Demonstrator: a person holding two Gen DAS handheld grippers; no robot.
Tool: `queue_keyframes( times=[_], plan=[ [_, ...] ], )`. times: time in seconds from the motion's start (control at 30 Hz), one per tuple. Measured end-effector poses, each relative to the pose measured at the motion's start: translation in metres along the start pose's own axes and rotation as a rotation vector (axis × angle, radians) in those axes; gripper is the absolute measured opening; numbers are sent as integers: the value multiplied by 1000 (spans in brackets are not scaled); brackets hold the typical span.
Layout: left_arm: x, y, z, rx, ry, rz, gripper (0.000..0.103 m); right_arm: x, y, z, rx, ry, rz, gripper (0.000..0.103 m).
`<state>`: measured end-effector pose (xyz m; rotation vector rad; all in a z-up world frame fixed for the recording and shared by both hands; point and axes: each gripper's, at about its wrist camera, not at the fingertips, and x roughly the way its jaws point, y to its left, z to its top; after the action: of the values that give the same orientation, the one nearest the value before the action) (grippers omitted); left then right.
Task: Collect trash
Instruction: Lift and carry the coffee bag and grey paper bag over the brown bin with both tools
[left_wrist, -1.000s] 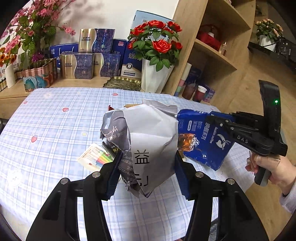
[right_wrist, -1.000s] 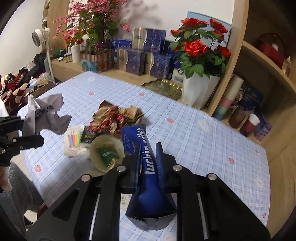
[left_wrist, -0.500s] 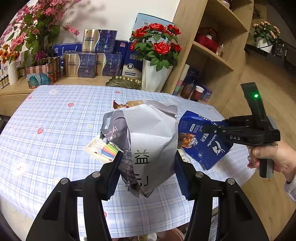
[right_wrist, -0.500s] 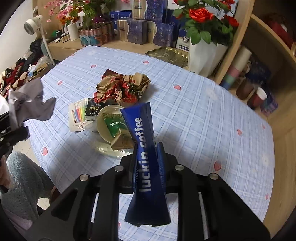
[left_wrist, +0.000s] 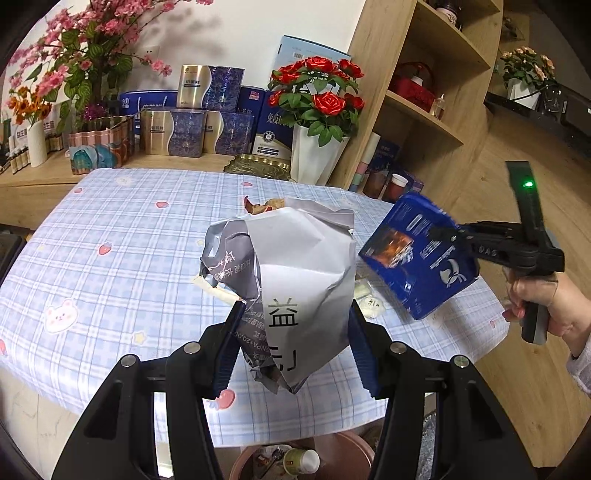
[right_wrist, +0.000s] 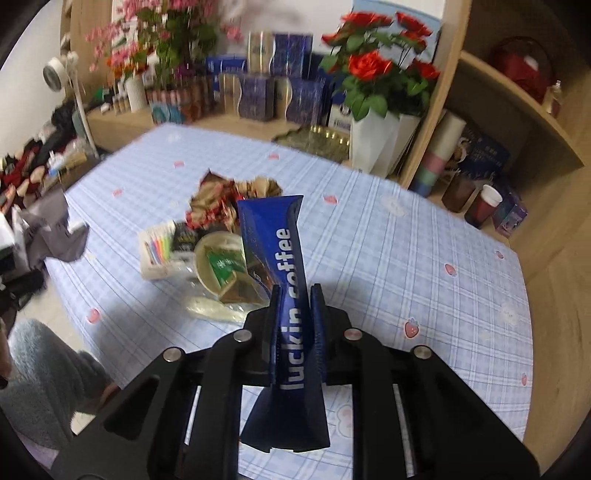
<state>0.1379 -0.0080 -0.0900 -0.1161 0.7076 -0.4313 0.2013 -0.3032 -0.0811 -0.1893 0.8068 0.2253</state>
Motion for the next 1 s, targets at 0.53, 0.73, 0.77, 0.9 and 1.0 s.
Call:
queue_keyframes(
  times=[0.53, 0.73, 0.77, 0.9, 1.0],
  plan=[
    [-58, 12, -52, -79, -20, 2, 53, -65, 61, -62, 105, -128, 249, 19],
    [-78, 17, -81, -99, -41, 14, 53, -65, 101, -103, 70, -96, 303, 19],
    [-80, 17, -85, -105, -43, 13, 53, -64, 111, -113, 62, -89, 319, 19],
    [-87, 17, -106, -104, -47, 26, 53, -54, 138, -143, 42, -50, 364, 19],
    [-87, 15, -117, -101, -43, 26, 53, -39, 153, -163, 32, -3, 381, 19]
  ],
)
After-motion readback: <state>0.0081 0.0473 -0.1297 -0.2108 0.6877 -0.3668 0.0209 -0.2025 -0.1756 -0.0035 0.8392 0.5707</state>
